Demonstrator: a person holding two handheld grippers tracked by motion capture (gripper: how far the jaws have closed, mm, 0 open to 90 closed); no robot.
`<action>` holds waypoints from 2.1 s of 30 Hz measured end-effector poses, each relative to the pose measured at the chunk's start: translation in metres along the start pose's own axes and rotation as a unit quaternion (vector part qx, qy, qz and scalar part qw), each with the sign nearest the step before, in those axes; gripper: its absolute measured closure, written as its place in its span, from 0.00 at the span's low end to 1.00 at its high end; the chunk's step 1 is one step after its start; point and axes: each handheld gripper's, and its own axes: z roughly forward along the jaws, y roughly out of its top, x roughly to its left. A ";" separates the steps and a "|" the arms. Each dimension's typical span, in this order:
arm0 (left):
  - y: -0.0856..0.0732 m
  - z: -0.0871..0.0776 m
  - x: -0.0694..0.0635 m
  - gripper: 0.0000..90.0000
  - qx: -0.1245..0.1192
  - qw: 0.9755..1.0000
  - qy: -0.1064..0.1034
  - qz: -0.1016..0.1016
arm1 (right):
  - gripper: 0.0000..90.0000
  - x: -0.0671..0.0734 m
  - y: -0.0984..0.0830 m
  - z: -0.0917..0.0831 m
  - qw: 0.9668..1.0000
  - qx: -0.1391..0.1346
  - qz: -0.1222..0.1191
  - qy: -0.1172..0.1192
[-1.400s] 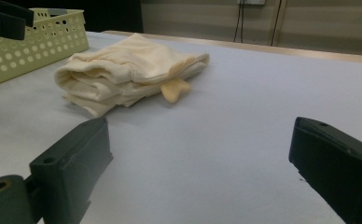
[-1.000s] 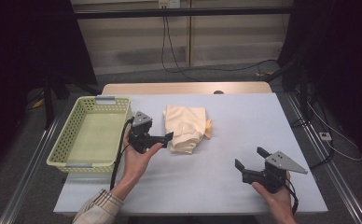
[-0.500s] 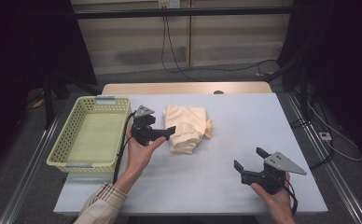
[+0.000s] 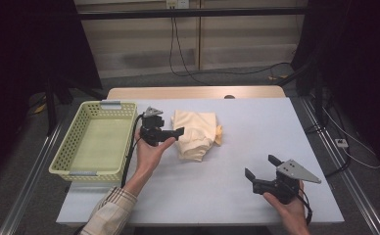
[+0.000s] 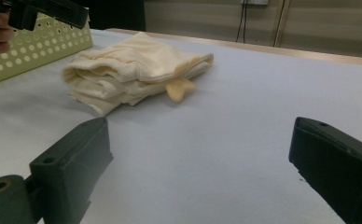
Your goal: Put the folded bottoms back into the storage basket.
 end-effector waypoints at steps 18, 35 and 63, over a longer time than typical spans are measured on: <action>0.006 0.031 0.015 0.24 0.043 0.998 0.011 -0.036 | 0.06 0.000 0.000 0.001 1.000 0.002 0.001 0.001; -0.005 0.058 0.030 0.43 0.091 0.991 0.008 -0.094 | 0.07 -0.001 -0.001 0.001 1.000 0.008 0.005 -0.002; -0.008 0.076 0.027 0.67 0.118 0.984 -0.055 -0.119 | 0.08 0.000 -0.001 0.003 1.000 0.015 0.001 0.000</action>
